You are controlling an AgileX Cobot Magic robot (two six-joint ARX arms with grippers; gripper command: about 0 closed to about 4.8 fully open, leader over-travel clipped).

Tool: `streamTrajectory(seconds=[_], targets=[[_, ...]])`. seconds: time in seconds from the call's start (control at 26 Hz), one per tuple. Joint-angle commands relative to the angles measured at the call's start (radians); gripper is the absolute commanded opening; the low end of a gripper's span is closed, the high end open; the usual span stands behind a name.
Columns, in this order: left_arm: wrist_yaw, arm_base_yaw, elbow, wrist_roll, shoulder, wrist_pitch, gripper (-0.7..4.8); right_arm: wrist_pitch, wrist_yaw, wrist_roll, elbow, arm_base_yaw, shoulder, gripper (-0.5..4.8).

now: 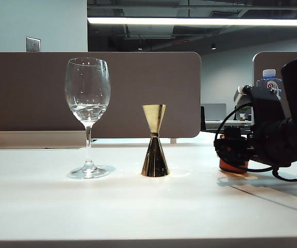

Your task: Pick up the small amber measuring cup and pour the water in it into the jigger, then pick up the jigger and pour the water in it into the wine glass.

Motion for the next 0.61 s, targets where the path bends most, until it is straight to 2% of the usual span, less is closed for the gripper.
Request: streamTrajectory(seconds=[0.04,0.12,0.42,0.61], targets=[[0.003,-0.001,0.003,0.004,0.000,0.013,0.26,0.020,0.000,0.005,0.003,0.002,-0.003,3.00],[0.003,-0.001,0.003,0.004,0.000,0.013,0.26,0.020,0.000,0.005,0.003,0.002,-0.003,3.46],[0.003,-0.001,0.003,0.004,0.000,0.013,0.26,-0.037,0.042,0.004,-0.024,0.002,-0.064,4.42],[0.003,-0.001,0.003,0.004,0.000,0.013,0.26,-0.150,0.042,0.000,-0.072,0.023,-0.236,4.46]])
